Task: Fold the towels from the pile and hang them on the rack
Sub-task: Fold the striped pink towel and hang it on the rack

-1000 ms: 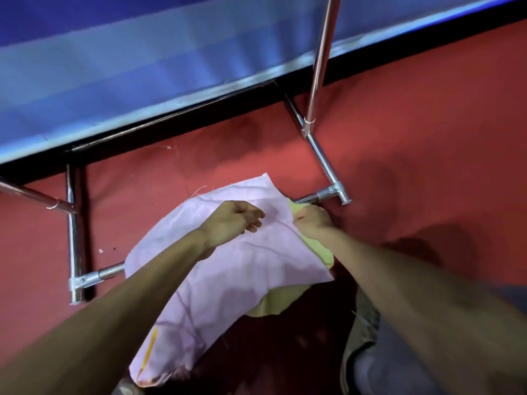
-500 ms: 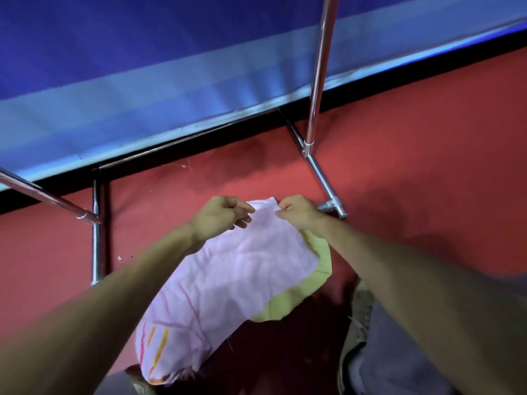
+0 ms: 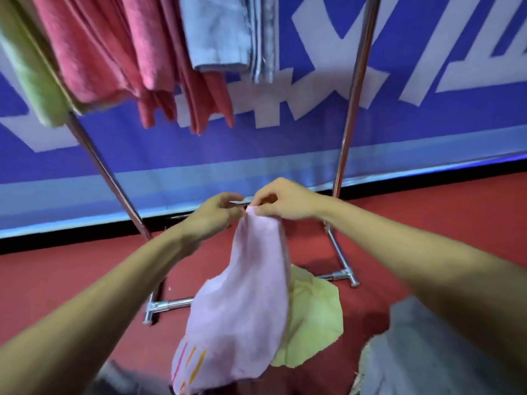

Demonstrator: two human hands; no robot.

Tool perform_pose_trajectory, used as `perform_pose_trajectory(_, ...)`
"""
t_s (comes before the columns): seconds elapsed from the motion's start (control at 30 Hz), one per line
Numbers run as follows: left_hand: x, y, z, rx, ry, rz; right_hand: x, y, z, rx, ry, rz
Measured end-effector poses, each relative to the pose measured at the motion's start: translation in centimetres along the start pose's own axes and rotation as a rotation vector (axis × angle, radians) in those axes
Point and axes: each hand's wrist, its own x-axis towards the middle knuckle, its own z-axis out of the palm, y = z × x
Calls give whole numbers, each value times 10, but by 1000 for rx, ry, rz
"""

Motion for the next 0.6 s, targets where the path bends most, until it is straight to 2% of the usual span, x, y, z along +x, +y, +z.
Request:
perform_pose_trajectory(0.2,-27,1,-11,-12,-94,44,-13,-33,-10,153,190,-88)
perform_pose_trajectory(0.33,-25,0,-15,168,-146,145,-11,-51,-11,75,191,-132)
perform_pose_trajectory(0.43,-27,0,-16,171,-176,194,-11,-53,-11,125,203,-139)
perform_pose_trajectory(0.6,-32,12,-19,177,-254,171,-24,-50,-11,166,180,-175)
